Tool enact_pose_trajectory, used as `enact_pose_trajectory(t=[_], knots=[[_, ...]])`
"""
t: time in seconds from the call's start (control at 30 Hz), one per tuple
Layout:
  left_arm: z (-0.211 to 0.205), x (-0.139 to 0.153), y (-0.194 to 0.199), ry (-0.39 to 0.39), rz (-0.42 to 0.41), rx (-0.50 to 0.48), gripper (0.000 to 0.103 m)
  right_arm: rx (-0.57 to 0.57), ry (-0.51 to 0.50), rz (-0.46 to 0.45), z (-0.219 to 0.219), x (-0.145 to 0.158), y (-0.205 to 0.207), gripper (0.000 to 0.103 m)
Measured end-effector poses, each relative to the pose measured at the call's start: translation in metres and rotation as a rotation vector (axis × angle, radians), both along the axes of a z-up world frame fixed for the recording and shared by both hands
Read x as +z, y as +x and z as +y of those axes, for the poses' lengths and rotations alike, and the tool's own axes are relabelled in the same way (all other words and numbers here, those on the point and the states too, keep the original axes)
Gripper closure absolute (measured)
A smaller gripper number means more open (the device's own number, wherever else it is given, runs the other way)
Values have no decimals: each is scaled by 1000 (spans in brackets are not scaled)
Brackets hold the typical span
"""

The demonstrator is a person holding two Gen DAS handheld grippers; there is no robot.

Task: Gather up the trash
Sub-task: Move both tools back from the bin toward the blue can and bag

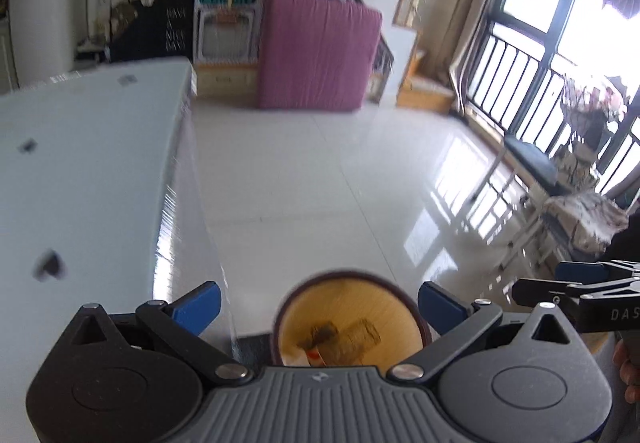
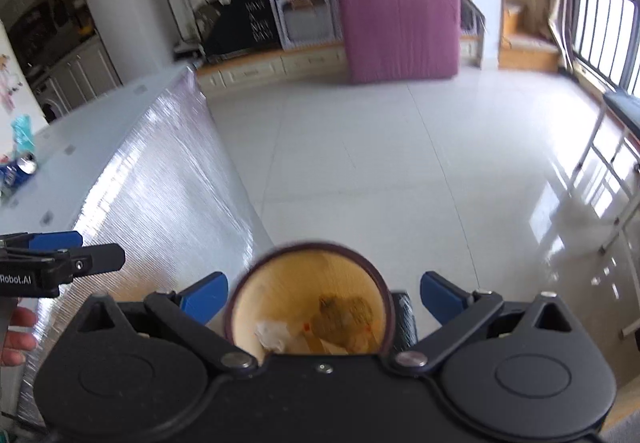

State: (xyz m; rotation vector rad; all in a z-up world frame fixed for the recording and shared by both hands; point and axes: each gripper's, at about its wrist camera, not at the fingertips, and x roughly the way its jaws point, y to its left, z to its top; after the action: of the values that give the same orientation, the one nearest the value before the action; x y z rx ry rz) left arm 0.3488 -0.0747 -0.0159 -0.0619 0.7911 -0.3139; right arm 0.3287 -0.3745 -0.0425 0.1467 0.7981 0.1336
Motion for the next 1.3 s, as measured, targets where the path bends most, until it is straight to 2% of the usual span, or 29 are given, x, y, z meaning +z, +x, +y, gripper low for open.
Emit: enact_pose_trajectory(t=[0.23,0.5,0.73,1.0,1.2,1.3], knots=[[58,51,-15,-38,-98,115,0,106,-20,-135,45,53,11,0],[129,99,-42,14,-213,293,0,251,-21,-229,114,103,34,0],[190,134,-78,75,-278,458,0,339,50,-316,174,149,51,0],[268,142,-105,142,-300,611,0,439,76,-363,252,172,64,0],[314,128,-87,141,-284,680,0,508,76,-366,302,166,87,0],[333,117,-71,146,-274,677,0,534,99,-354,324,159,106,0]])
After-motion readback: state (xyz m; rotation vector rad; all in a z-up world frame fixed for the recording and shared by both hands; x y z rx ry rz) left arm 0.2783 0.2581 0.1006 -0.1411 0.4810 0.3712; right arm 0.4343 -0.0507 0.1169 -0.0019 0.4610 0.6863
